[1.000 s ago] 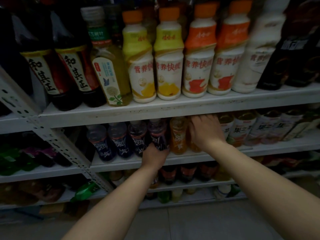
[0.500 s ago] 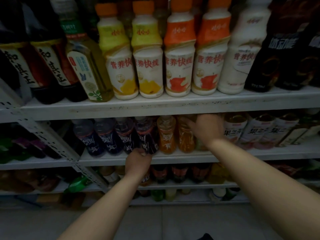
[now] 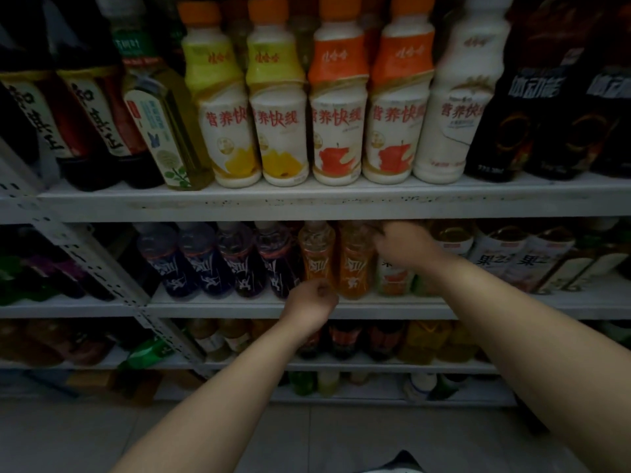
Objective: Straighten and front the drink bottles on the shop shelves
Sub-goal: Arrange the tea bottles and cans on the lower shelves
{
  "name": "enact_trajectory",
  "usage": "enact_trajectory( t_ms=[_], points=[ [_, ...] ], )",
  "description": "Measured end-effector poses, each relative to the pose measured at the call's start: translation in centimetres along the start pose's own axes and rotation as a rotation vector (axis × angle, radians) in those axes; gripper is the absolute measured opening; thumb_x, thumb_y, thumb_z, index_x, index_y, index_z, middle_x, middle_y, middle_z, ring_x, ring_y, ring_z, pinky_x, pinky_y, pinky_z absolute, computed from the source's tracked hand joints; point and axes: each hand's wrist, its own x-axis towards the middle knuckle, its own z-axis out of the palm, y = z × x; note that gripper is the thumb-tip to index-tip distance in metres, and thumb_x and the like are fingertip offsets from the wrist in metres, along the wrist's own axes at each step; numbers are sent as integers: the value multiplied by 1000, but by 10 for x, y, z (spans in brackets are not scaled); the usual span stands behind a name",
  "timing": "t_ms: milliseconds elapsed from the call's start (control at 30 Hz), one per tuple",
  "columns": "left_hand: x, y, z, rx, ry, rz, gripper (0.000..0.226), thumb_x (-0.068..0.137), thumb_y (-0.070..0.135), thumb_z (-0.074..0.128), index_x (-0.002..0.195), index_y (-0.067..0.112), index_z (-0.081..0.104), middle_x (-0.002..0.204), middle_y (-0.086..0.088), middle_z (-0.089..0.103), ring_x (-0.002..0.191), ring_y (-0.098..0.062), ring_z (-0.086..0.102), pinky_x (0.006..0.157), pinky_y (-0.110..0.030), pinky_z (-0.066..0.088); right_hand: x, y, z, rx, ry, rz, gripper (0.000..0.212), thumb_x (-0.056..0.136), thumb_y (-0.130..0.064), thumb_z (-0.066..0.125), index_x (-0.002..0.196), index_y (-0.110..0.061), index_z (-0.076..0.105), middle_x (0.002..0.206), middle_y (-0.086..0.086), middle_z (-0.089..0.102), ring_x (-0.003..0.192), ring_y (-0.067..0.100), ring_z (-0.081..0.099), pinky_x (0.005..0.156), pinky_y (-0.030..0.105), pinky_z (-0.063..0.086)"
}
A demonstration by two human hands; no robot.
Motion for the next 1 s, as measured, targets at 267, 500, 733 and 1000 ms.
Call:
enact_trajectory(
  t_ms=[267,500,733,1000],
  points=[
    [13,27,33,127,-51,44,58,87,40,61,140,27,41,135,0,53,118,-23,52,93,-30,42,6,-6,6,-73,-16,5,65,86,-70,39,125,-21,57,123,8,61,112,28,56,84,31,41],
    [18,26,40,133,77,69,60,86,41,62,140,23,42,136,-4,54,119,-25,53,90,-23,37,11,-6,11,-112,52,-28,52,96,-52,38,132,-18,52,128,15,57,115,34,53,89,36,41],
    [21,29,47,172,89,48,53,88,36,60,136,19,46,130,-7,57,115,-27,55,90,-28,42,5,-2,11,-130,108,-69,53,94,-54,42,128,-16,55,124,14,60,112,33,55,88,35,45],
    [6,22,59,153,209,0,32,86,29,61,116,24,53,114,0,57,96,-18,58,75,-29,49,-48,32,23,-266,355,-269,58,90,-43,49,141,-17,40,143,11,40,132,31,22,107,56,23]
  ],
)
